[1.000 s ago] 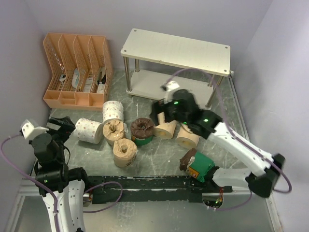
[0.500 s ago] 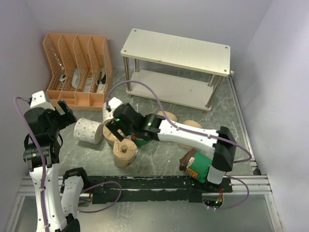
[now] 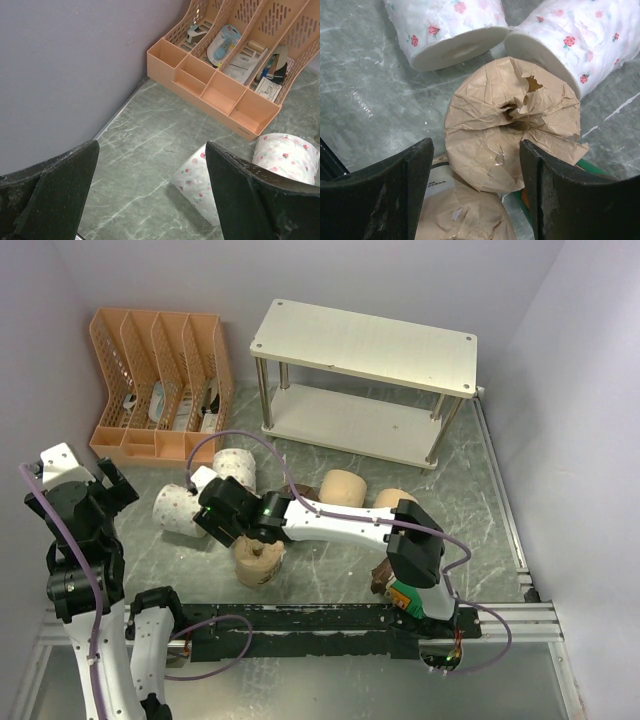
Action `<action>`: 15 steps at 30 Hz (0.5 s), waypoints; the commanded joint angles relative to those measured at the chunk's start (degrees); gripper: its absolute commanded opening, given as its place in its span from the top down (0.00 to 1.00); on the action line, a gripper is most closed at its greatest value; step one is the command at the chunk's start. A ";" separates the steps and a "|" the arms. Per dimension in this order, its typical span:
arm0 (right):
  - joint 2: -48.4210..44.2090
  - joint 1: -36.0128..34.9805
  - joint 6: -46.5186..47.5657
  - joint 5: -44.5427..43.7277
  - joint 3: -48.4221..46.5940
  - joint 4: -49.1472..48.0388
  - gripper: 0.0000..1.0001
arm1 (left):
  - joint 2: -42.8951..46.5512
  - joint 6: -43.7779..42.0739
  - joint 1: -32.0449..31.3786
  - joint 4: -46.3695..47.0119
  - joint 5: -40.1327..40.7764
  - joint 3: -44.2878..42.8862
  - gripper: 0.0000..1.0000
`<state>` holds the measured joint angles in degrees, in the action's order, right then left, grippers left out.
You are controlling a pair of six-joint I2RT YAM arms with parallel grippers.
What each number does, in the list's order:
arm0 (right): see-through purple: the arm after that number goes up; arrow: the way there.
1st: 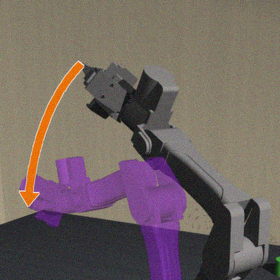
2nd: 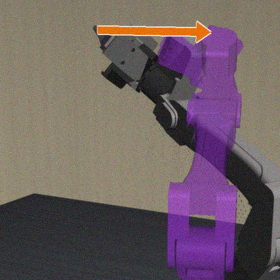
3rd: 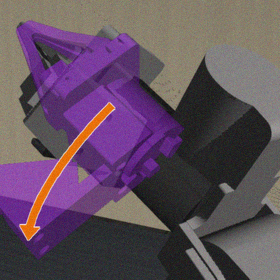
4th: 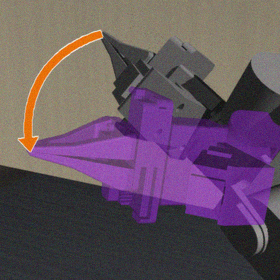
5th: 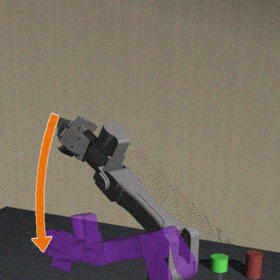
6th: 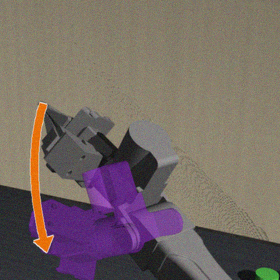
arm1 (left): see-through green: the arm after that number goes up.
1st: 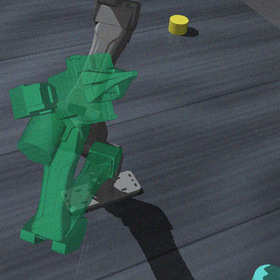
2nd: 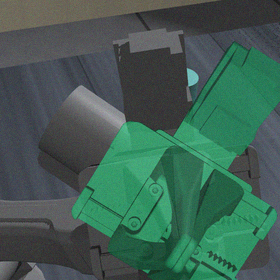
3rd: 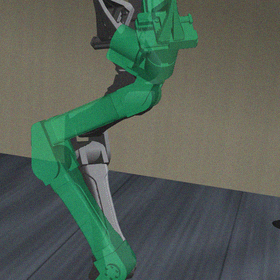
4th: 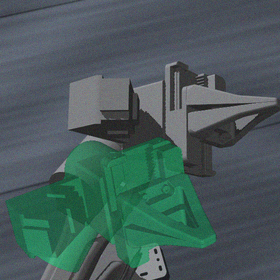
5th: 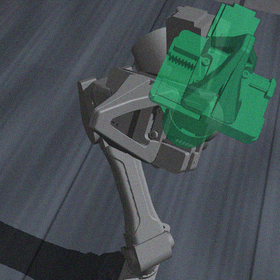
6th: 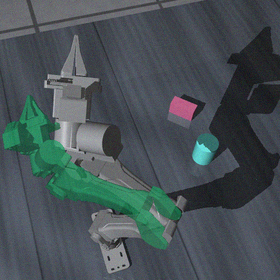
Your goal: Place and organize the paper towels onto the shelf
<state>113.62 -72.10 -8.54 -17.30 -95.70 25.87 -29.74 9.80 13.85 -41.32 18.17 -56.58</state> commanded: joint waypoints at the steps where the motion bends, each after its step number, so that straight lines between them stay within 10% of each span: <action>1: 1.33 0.10 -0.70 1.19 -2.08 -2.30 0.33 | 1.27 -0.75 0.66 2.03 1.41 1.70 0.01; 15: 9.86 0.03 -1.49 -3.82 -6.32 -0.08 0.55 | 1.69 -0.91 0.68 2.93 2.85 3.14 0.01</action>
<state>121.54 -72.05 -9.08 -17.65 -100.22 24.71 -28.69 9.61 13.96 -40.25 19.00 -53.43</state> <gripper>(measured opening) 0.510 0.994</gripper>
